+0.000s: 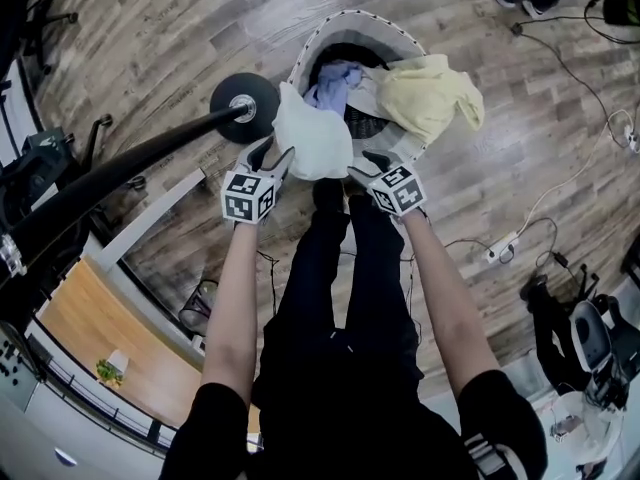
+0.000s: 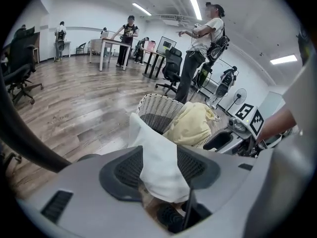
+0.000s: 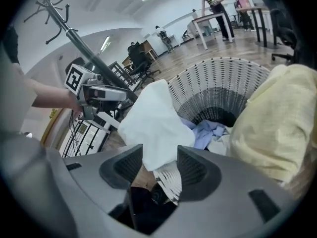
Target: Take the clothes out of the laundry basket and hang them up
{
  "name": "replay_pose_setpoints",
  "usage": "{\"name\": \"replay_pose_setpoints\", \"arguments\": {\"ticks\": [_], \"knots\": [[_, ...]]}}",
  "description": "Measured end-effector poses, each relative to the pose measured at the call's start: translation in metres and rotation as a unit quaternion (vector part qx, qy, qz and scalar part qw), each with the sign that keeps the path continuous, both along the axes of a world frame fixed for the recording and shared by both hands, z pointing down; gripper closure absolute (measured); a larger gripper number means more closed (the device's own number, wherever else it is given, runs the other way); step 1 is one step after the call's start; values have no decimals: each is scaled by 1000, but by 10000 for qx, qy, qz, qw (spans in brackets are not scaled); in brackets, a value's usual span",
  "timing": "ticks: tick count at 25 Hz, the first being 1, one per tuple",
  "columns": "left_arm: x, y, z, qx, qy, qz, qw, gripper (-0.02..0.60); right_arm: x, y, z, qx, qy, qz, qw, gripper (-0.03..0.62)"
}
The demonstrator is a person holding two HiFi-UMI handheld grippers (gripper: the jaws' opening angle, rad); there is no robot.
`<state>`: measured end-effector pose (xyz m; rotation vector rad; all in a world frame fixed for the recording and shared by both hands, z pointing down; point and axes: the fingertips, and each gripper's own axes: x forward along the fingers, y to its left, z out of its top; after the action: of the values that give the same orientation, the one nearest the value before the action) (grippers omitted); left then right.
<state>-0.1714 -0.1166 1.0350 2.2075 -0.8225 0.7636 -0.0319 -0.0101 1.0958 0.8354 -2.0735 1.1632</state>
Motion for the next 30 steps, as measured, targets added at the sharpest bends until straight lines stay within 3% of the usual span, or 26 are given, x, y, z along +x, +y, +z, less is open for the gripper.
{"name": "replay_pose_setpoints", "arguments": {"ticks": [3, 8, 13, 18, 20, 30], "knots": [[3, -11, 15, 11, -34, 34, 10000, 348, -14, -1, 13, -7, -84, -186, 9998, 366], [14, -25, 29, 44, -69, 230, 9997, 376, -28, -4, 28, -26, -256, -75, 9996, 399], [20, -22, 35, -80, -64, 502, 9987, 443, -33, -3, 28, -68, -314, 6, 9995, 582], [17, -22, 30, -260, -145, 399, 9988, 471, -26, -4, 15, -108, -398, 94, 9991, 585], [15, -21, 21, -166, -268, 433, 9986, 524, -21, -7, 3, -108, -470, 238, 9986, 585], [20, -17, -67, 190, -229, 308, 9991, 535, 2, -19, -88, 286, -416, 605, 9969, 585]]}}
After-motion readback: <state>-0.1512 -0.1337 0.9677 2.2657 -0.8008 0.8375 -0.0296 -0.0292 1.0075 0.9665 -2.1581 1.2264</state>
